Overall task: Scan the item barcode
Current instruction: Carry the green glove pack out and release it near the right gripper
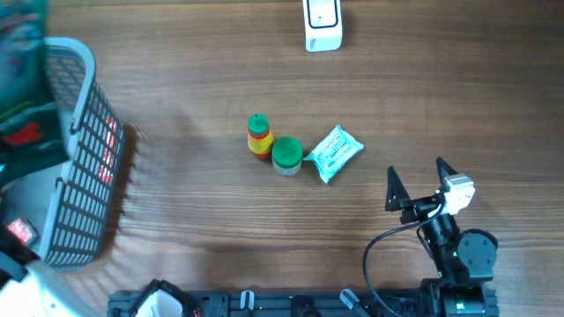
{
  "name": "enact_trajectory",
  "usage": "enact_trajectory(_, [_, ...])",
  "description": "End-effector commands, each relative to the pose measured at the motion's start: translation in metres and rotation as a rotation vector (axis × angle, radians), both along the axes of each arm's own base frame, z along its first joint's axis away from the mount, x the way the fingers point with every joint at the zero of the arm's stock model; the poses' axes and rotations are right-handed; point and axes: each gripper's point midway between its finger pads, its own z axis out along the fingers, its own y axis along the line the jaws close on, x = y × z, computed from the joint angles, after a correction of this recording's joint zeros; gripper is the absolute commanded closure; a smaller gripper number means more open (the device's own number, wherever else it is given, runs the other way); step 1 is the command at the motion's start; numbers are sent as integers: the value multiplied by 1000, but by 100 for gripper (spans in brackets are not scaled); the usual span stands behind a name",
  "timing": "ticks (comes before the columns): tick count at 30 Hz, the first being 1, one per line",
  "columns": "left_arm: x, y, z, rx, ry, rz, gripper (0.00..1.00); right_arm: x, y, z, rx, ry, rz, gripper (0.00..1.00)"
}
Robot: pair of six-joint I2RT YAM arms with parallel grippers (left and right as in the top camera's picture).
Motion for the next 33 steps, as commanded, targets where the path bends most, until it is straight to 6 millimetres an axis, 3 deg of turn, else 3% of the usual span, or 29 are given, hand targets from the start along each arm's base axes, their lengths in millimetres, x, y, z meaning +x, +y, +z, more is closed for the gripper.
enact_trajectory(1, [-4, -63, 11, -20, -17, -189, 96, 0, 0, 1, -12, -9, -1, 0])
enact_trajectory(8, [-9, -179, 2, -55, 31, -603, 96, 0, 0, 1, -12, -9, -1, 0])
enact_trajectory(9, [-8, -203, -3, -66, 53, -701, 96, 0, 0, 1, -12, -9, -1, 0])
enact_trajectory(12, [-2, -242, -15, -86, 106, -829, 96, 0, 0, 1, -12, -9, -1, 0])
enact_trajectory(15, [17, -279, -38, -99, 191, -885, 96, 0, 0, 1, -12, -9, -1, 0])
enact_trajectory(20, [61, -357, -99, -70, 339, -929, 96, 0, 0, 1, -12, -9, -1, 0])
enact_trajectory(24, [81, -420, -144, -40, 389, -1004, 96, 0, 0, 1, -13, -9, -1, 0])
enact_trajectory(28, [106, -476, -210, -46, 478, -971, 96, 0, 0, 1, -12, -9, -1, 0])
enact_trajectory(33, [107, -529, -280, -187, 632, -958, 96, 0, 0, 1, -12, -9, -1, 0])
